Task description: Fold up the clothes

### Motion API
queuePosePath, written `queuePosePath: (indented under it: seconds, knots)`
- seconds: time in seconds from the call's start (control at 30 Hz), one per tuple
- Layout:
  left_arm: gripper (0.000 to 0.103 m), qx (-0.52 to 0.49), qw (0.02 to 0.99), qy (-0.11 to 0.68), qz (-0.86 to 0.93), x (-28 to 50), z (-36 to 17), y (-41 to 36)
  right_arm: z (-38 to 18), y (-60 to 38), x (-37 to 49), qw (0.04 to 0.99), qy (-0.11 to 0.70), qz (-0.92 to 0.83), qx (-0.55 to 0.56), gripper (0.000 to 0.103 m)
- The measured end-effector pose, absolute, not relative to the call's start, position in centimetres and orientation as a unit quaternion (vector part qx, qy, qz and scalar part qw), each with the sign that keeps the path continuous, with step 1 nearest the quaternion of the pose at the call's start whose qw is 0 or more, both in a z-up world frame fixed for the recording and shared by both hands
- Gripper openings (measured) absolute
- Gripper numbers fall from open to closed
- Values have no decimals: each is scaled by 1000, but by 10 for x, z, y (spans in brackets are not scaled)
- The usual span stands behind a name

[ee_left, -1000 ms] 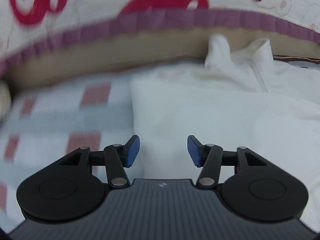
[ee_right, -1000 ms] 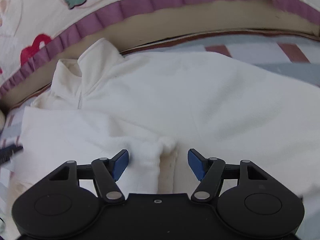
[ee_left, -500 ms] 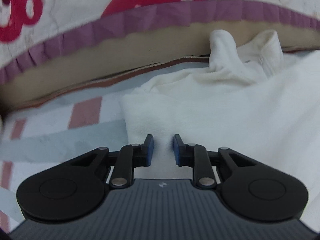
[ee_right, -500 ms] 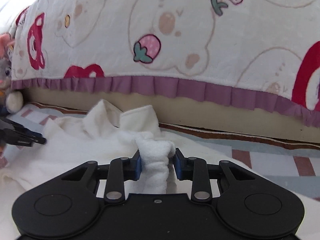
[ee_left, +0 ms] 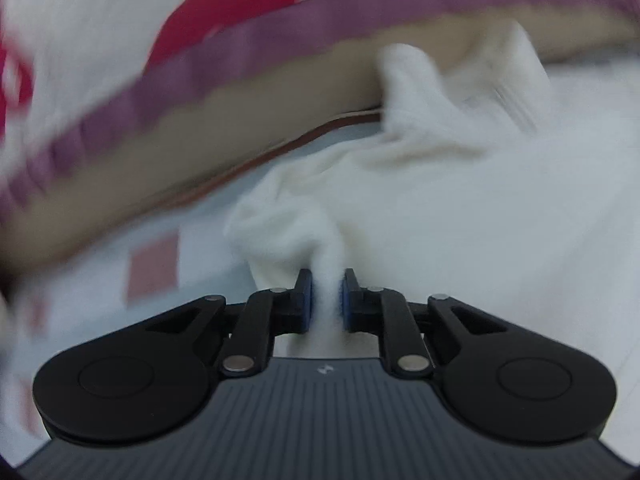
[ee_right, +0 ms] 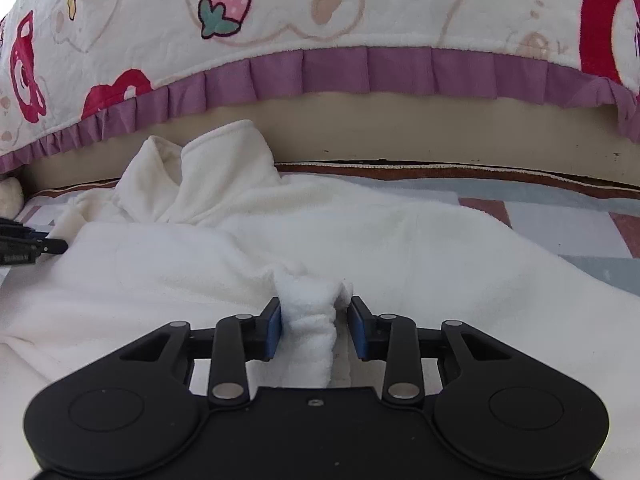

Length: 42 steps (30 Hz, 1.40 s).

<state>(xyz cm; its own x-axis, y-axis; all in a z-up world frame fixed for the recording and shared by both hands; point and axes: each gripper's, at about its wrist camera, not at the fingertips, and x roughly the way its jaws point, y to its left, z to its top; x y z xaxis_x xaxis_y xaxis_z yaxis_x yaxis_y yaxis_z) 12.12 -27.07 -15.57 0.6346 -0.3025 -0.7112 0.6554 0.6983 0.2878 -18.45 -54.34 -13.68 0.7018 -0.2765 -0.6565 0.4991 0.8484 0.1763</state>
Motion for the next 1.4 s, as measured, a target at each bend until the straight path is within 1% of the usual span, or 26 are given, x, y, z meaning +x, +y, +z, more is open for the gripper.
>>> queuePosePath:
  seconds: [0.1,0.27,0.3,0.37,0.43,0.53,0.6,0.63,0.67,0.7,0.77,0.83,0.9,0.97,1.03,1.07,1.1,1.37,1.4]
  knots:
    - [12,286,860,315,-283,119,-156,-273,-132,-541,-191,909,297,-242,164,36]
    - [12,305,858,301,-282,117,-161,-276,-137,-540,-189,903,310,-246,165,36]
    - [12,304,860,301,-278,117,-163,-276,-140,-538,-188,903,317,-244,160,37]
    - [13,292,865,307,-267,120,-166,-276,-142,-536,-189,902,319,-244,160,45]
    - [15,286,871,308,-256,118,-166,-277,-140,-539,-192,900,316,-247,172,47]
    - [25,323,876,262,-244,91,-154,-281,-134,-543,-198,898,307,-256,186,49]
    - [53,313,878,228,-281,61,-140,-275,-121,-537,-202,905,285,-259,178,48]
    - [55,294,871,232,-318,47,-135,-270,-111,-530,-204,915,270,-250,165,34]
    - [55,277,862,244,-349,36,-132,-265,-102,-523,-205,924,254,-240,152,29]
    - [55,268,850,276,-360,32,-136,-262,-95,-517,-203,931,245,-223,152,28]
    - [53,252,825,338,-376,25,-146,-257,-87,-507,-193,940,236,-176,174,28]
    - [52,249,815,374,-365,26,-160,-248,-87,-489,-171,943,257,-130,165,27]
    - [52,230,821,379,-359,27,-160,-234,-94,-469,-144,942,289,-93,142,29]
    - [52,209,825,386,-355,30,-158,-221,-107,-451,-112,933,332,-80,112,32]
    - [52,199,825,388,-360,31,-159,-214,-113,-442,-84,929,351,-72,93,43]
    - [52,193,825,389,-362,32,-159,-211,-115,-439,-71,928,357,-68,85,46]
    - [52,188,825,390,-364,33,-159,-207,-118,-439,-57,927,361,-70,78,52]
    - [52,202,822,391,-361,30,-159,-211,-142,-453,12,921,363,-97,105,51]
    - [52,201,822,391,-361,30,-159,-210,-142,-455,11,921,360,-100,110,47]
